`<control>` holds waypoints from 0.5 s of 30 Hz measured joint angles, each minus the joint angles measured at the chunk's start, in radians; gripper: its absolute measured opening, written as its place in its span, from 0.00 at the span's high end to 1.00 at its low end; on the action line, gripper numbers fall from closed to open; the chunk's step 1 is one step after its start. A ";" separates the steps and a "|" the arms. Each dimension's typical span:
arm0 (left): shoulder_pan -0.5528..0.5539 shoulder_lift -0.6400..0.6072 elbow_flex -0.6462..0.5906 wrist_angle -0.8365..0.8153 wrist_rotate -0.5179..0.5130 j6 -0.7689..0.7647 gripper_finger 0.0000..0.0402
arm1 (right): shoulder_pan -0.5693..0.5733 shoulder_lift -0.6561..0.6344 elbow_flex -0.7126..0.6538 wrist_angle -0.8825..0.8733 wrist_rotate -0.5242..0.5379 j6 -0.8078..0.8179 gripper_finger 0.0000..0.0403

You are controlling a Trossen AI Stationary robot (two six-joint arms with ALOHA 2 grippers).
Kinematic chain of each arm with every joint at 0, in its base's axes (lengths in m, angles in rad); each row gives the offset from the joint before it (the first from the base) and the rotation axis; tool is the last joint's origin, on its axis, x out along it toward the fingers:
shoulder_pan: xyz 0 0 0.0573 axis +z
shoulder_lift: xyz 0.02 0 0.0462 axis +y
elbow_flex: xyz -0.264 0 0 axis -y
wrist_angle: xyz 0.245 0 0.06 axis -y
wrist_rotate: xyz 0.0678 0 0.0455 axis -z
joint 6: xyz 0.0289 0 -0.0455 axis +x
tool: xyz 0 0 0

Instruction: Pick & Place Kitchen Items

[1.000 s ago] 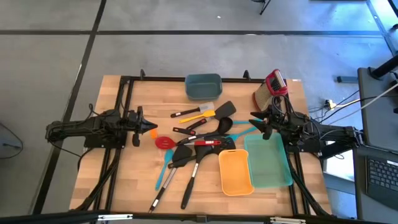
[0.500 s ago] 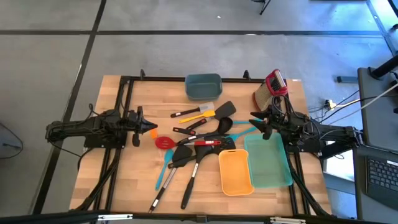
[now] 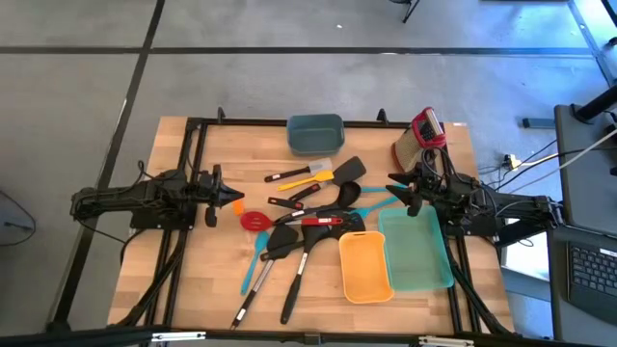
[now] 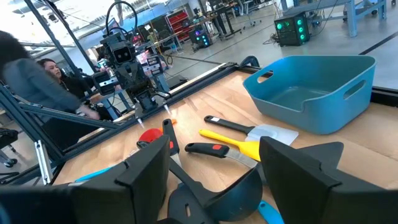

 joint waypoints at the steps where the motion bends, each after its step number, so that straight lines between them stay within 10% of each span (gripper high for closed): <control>1: 0.000 0.000 0.000 0.000 0.000 0.000 1.00 | 0.000 0.000 0.000 0.000 0.000 0.000 0.38; 15: 0.000 0.000 0.000 0.000 0.000 0.000 1.00 | 0.000 0.000 0.000 0.019 0.000 0.057 0.38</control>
